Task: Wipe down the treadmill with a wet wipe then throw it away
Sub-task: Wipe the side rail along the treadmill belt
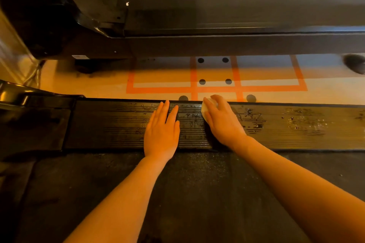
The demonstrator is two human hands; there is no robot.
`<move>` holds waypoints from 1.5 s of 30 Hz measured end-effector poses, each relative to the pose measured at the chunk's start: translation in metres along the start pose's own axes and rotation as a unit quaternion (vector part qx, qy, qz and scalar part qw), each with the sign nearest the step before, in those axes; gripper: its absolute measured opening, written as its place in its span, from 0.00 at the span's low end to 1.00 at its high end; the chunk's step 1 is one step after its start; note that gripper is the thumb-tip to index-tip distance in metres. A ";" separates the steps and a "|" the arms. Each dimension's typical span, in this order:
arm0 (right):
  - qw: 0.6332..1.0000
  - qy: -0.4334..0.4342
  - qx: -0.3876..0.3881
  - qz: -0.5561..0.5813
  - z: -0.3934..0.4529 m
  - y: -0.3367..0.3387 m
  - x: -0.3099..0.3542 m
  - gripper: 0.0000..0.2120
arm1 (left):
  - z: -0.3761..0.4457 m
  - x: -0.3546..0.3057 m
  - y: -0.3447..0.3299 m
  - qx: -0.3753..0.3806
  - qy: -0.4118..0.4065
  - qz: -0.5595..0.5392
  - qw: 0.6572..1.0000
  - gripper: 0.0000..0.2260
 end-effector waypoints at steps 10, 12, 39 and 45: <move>0.988 0.124 0.077 -0.043 0.035 -0.017 0.034 0.24 | -0.001 0.003 0.002 -0.016 0.006 -0.007 1.000 0.22; 0.991 0.115 0.065 -0.036 0.033 -0.015 0.028 0.23 | -0.001 0.002 0.002 -0.021 0.005 -0.001 1.000 0.22; 0.995 -0.027 -0.096 -0.007 -0.090 -0.024 -0.048 0.28 | 0.028 -0.080 -0.031 -0.006 -0.071 0.044 0.996 0.22; 0.993 -0.035 -0.109 -0.040 -0.095 -0.030 -0.053 0.27 | 0.027 -0.082 -0.032 -0.016 -0.074 0.063 0.995 0.22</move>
Point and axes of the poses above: each hand's wrist, its own z-axis towards the middle knuckle, its own y-axis out of the back of the hand, x = y × z, the point moved 8 cm from there along z, towards the middle knuckle, and after that the axes turned 4 degrees about y, right-handed, at the moved point
